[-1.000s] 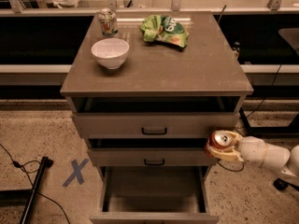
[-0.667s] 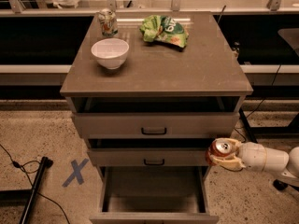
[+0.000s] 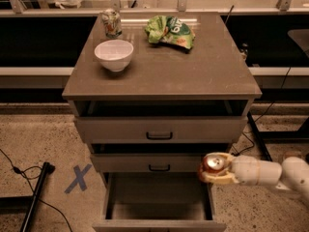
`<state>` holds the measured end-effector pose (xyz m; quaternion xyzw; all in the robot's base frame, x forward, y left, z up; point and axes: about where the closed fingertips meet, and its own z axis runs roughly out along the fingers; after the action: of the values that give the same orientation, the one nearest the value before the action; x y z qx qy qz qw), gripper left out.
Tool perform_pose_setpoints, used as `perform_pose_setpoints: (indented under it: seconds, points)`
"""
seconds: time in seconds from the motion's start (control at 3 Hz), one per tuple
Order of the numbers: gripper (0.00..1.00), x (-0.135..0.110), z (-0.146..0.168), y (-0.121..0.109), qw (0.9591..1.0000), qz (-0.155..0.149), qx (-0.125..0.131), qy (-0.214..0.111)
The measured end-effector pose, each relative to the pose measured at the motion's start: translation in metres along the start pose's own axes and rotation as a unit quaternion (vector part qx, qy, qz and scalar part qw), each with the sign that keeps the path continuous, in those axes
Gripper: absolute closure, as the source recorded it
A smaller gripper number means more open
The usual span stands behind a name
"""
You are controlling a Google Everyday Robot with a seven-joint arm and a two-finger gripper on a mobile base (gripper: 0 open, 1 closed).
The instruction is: Place coke can into bottom drawer
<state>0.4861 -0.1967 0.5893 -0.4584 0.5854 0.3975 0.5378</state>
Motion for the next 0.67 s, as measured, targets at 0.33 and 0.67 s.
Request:
perform_pose_setpoints:
  seconds: [0.33,0.67]
  points:
    - [1.00,0.0156,0.0408,0.0420,0.9994,0.007,-0.033,0.011]
    - [1.00,0.0183,0.0479,0.0515,0.9989,0.012,-0.043,0.011]
